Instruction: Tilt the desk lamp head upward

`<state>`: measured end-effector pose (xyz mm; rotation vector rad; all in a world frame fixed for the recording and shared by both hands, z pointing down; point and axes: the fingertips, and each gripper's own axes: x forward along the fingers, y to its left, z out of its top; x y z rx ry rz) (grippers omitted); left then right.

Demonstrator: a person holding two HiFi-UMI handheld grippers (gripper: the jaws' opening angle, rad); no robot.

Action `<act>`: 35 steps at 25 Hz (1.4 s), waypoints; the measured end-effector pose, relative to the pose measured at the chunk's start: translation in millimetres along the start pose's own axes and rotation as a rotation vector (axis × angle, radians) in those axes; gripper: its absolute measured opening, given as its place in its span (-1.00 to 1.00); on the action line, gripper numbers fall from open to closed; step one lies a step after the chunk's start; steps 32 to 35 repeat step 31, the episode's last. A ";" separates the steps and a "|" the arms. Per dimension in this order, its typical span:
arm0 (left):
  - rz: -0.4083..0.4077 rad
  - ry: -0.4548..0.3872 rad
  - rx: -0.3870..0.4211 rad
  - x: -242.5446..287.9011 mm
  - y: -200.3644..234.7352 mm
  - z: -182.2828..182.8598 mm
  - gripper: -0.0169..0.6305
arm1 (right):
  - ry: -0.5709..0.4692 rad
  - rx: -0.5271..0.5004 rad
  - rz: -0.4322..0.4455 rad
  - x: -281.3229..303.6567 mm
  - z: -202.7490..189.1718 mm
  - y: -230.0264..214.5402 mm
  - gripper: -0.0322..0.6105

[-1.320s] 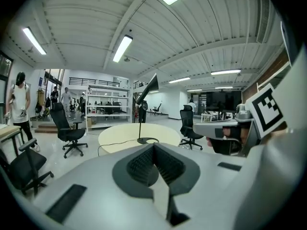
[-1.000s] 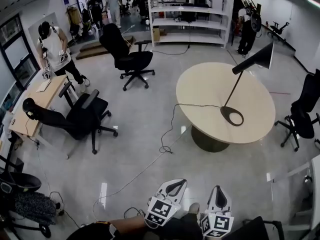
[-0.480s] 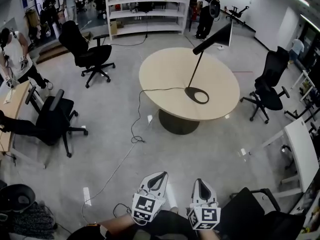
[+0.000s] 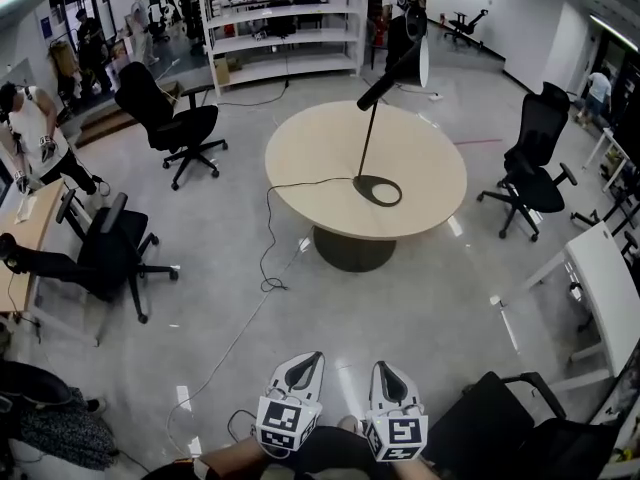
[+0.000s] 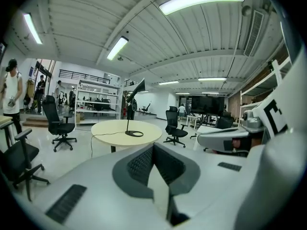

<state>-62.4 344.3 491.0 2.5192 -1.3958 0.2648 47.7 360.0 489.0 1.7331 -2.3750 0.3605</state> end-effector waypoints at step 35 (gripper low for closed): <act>-0.038 -0.039 0.004 17.0 26.2 25.2 -0.81 | -0.009 -0.057 -0.034 26.6 20.6 10.9 -0.85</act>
